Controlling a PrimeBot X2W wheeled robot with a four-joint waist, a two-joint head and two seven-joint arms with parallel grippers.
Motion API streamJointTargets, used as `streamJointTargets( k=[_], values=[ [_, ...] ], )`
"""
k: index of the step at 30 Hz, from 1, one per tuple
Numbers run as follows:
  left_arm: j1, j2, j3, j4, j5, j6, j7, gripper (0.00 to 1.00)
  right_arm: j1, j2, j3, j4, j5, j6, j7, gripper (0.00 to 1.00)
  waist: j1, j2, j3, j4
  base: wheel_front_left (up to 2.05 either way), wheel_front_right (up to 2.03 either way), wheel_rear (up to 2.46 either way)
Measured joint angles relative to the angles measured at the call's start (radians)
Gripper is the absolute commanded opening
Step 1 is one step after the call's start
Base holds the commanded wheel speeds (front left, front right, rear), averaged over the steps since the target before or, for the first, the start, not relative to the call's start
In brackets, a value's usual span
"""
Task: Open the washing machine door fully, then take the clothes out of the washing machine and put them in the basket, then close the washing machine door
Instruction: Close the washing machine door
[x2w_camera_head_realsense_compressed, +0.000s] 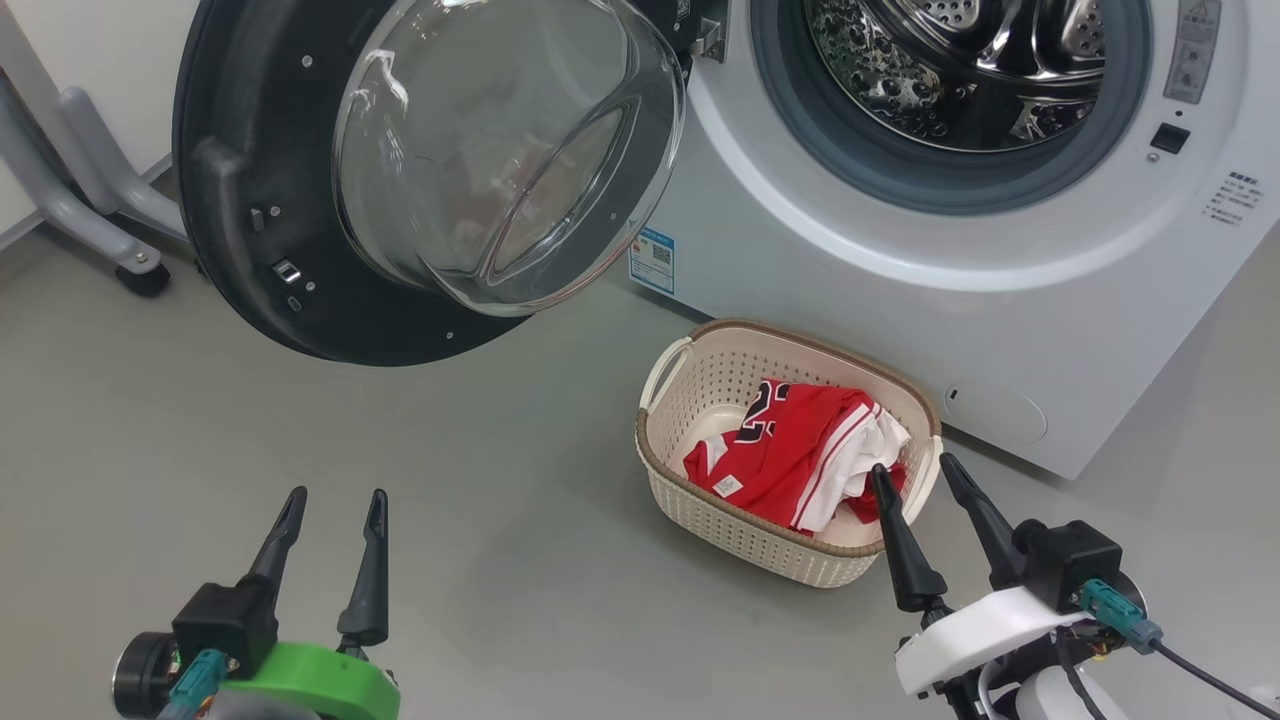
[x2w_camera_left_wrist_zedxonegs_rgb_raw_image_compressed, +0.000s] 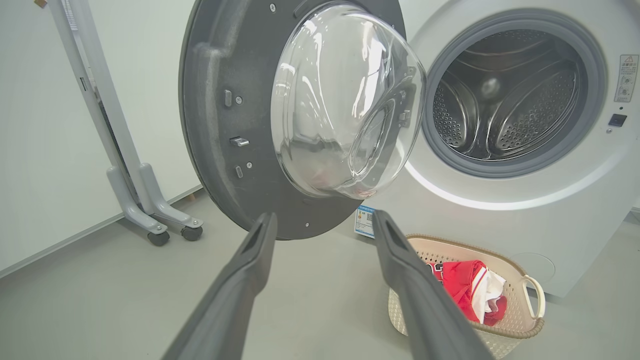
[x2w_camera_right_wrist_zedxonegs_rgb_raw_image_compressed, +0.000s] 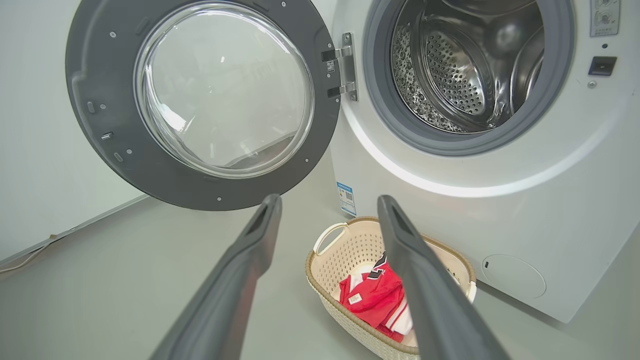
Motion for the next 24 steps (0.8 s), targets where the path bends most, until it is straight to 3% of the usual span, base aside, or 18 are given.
streamJointTargets(
  k=[23, 24],
  values=[
    [0.000, 0.000, 0.001, -0.003, 0.000, 0.000, 0.000, 1.00, 0.000, 0.000, 0.001, 0.000, 0.006, 0.000, 0.000, 1.00, 0.0000, 0.0000, 0.010, -0.004, 0.00, 0.00, 0.00],
    [0.000, 0.000, 0.001, -0.004, 0.000, 0.000, 0.000, 0.62, -0.001, 0.000, 0.002, -0.001, 0.006, 0.000, 0.000, 1.00, 0.0000, 0.0000, 0.013, -0.005, 0.00, 0.00, 0.00]
  ],
)
